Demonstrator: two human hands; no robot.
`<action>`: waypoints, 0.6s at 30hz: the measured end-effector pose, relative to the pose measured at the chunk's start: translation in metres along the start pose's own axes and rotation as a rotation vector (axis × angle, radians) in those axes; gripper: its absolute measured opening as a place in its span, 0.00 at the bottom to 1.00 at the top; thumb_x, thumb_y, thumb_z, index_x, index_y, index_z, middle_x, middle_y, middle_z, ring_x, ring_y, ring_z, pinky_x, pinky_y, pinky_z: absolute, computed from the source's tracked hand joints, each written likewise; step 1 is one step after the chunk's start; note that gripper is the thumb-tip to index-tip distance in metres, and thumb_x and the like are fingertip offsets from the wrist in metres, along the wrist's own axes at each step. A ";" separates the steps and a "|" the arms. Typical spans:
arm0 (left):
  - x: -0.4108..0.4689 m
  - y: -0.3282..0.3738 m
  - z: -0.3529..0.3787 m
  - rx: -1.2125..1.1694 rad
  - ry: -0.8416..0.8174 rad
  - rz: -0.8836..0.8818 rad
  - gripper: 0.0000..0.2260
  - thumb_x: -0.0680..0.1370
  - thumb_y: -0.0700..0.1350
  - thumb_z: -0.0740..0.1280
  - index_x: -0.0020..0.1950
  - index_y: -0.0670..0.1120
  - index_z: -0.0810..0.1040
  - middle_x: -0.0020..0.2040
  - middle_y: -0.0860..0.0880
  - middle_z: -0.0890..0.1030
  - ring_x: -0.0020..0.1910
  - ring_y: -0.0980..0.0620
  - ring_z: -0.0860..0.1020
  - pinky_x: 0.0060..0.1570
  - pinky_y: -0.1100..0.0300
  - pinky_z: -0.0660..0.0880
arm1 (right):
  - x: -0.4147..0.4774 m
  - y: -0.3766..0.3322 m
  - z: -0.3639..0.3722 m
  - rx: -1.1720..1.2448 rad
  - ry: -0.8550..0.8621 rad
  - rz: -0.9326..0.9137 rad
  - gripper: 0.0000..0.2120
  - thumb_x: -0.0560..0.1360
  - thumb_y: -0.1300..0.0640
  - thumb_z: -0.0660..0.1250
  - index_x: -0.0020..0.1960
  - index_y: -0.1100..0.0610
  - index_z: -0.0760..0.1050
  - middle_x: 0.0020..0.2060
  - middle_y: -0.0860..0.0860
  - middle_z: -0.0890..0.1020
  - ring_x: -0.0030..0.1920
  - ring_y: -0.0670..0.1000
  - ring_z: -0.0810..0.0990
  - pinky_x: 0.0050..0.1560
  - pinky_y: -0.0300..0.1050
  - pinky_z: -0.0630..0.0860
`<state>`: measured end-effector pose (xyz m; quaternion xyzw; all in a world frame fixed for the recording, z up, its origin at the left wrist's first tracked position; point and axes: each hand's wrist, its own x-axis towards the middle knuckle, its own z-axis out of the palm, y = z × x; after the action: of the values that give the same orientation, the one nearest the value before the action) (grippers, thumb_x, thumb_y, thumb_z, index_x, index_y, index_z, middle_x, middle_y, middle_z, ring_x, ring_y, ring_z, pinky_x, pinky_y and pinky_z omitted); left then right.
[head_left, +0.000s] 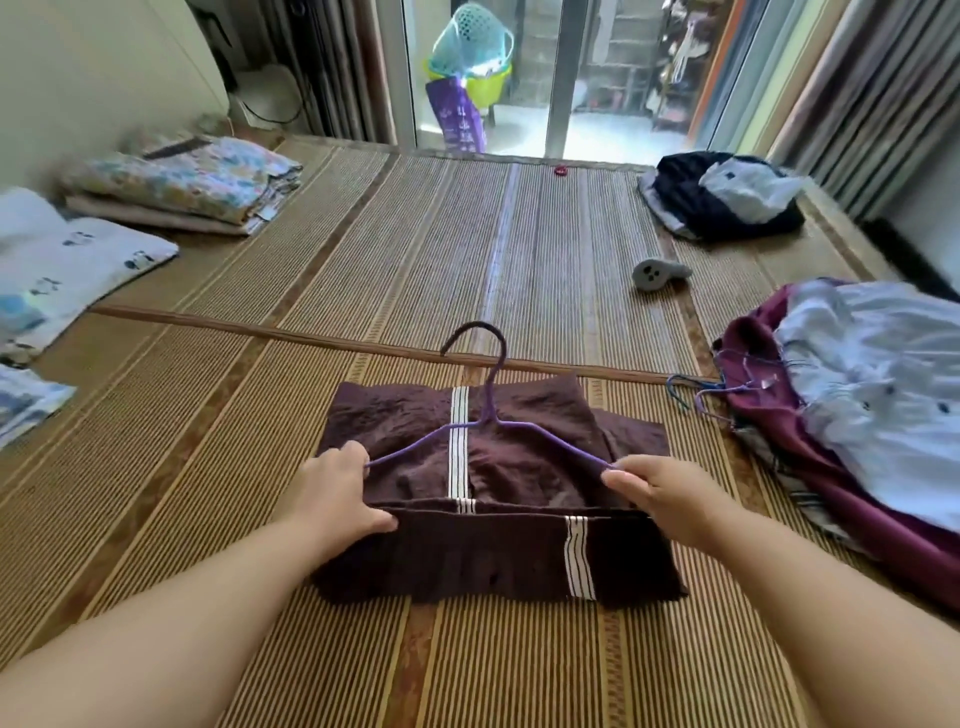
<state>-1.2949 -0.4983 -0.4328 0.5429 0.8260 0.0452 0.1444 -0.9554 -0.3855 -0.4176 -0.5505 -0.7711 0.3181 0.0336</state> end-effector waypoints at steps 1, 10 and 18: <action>-0.011 0.002 -0.018 -0.025 0.009 0.016 0.27 0.59 0.62 0.77 0.47 0.54 0.66 0.46 0.55 0.73 0.48 0.52 0.74 0.46 0.58 0.72 | -0.014 -0.011 -0.015 0.112 0.004 -0.003 0.08 0.76 0.44 0.63 0.44 0.44 0.79 0.36 0.45 0.81 0.44 0.50 0.80 0.43 0.44 0.74; -0.123 0.030 -0.225 -0.476 0.151 0.134 0.07 0.77 0.54 0.64 0.42 0.54 0.77 0.43 0.51 0.78 0.43 0.49 0.77 0.45 0.51 0.72 | -0.171 -0.139 -0.143 0.471 0.192 -0.168 0.09 0.76 0.53 0.65 0.43 0.40 0.81 0.39 0.41 0.83 0.40 0.40 0.81 0.43 0.35 0.72; -0.258 0.066 -0.357 -0.610 0.364 0.193 0.09 0.79 0.53 0.62 0.41 0.62 0.77 0.42 0.54 0.82 0.47 0.49 0.79 0.56 0.46 0.71 | -0.294 -0.232 -0.224 0.611 0.304 -0.298 0.16 0.74 0.61 0.69 0.43 0.37 0.82 0.42 0.37 0.84 0.46 0.35 0.80 0.48 0.25 0.71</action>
<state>-1.2434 -0.6770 -0.0282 0.5334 0.7319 0.3985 0.1454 -0.9426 -0.5846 -0.0294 -0.4378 -0.6983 0.4399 0.3567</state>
